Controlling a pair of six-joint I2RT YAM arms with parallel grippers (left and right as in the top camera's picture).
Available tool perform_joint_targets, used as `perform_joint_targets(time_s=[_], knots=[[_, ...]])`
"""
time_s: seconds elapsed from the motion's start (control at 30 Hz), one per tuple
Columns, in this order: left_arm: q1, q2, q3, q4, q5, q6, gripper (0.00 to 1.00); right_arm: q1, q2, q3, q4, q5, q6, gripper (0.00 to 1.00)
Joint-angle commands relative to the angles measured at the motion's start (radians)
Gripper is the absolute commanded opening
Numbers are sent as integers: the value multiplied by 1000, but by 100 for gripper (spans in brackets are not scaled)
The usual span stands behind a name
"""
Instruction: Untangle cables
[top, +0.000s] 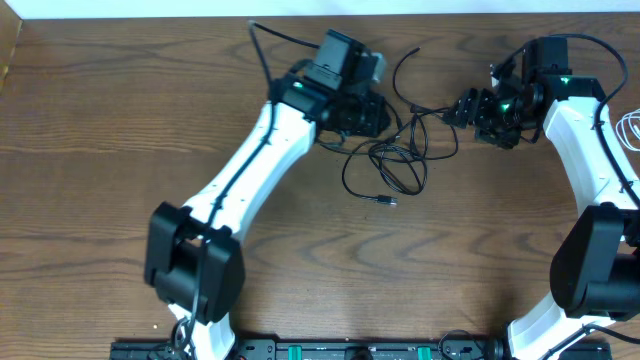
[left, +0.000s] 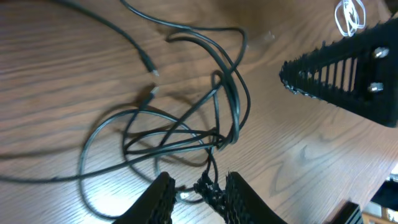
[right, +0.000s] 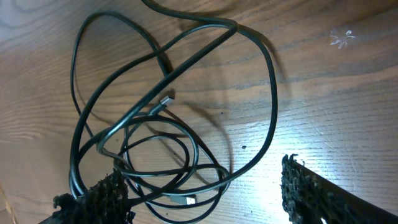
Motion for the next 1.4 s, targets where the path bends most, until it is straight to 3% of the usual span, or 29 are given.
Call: perform_joint_targets(time_s=[0.0, 0.17, 0.33, 0.63, 0.87, 0.9, 0.97, 1.2, 1.37], knots=[[-27, 43, -5, 23, 16, -8, 28, 0, 1, -3, -8, 1, -28, 77], [-48, 101, -5, 27, 14, -4, 28, 0, 1, -3, -15, 8, -39, 79], [-41, 163, -5, 36, -23, 73, 28, 0, 1, -3, -22, 8, -46, 79], [-42, 247, -5, 185, 73, 193, 33, 0, 1, -3, -29, 23, -46, 80], [-45, 268, -5, 292, 27, 193, 41, 0, 1, -3, -42, 24, -46, 80], [-45, 270, -5, 302, 11, 193, 40, 0, 1, -3, -43, 24, -46, 80], [-45, 271, -5, 307, -6, 193, 8, 0, 1, -3, -44, 24, -46, 80], [-23, 232, 23, 229, -126, 149, 8, 3, 1, -3, -51, 21, -47, 79], [-1, 106, 40, 149, -152, 106, 8, 21, 1, -3, -43, -146, -195, 80]])
